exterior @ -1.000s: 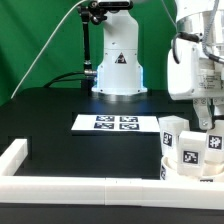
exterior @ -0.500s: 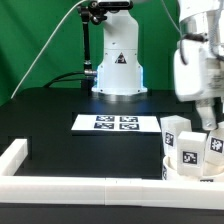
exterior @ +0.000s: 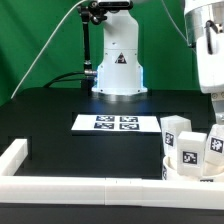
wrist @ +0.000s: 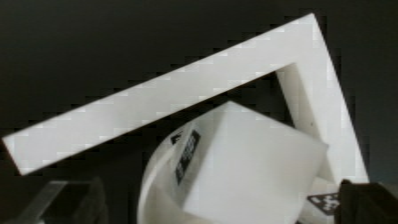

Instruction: Assemble stool

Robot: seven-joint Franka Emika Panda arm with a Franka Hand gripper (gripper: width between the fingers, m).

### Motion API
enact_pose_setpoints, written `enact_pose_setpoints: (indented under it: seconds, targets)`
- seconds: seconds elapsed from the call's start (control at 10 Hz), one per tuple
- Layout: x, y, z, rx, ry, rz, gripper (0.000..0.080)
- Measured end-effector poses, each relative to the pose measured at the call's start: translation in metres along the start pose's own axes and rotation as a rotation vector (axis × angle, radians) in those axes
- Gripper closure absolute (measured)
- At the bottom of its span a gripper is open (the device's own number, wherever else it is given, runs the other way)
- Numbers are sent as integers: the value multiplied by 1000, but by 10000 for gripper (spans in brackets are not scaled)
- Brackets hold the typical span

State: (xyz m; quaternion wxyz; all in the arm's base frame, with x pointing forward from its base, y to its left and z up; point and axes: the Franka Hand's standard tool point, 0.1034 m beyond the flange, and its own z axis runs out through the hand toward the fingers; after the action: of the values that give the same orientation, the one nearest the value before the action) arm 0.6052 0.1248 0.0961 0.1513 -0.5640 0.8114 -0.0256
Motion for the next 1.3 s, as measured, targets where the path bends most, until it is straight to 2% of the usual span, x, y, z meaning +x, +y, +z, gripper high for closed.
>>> enact_pose_setpoints:
  seconds: [0.1,0.2,0.4,0.6,1.0,1.3]
  targets:
    - [-1,1,0,-8,5,-110,151]
    - [-6,4,1,-53,25,-287,151]
    - [-19,3,0,-64,49,-632,151]
    - [-32,5,-1,-76,35,-734,151]
    - [-27,2,0,-82,34,-1002,151]
    - [-22,5,2,-92,56,-1315,151]
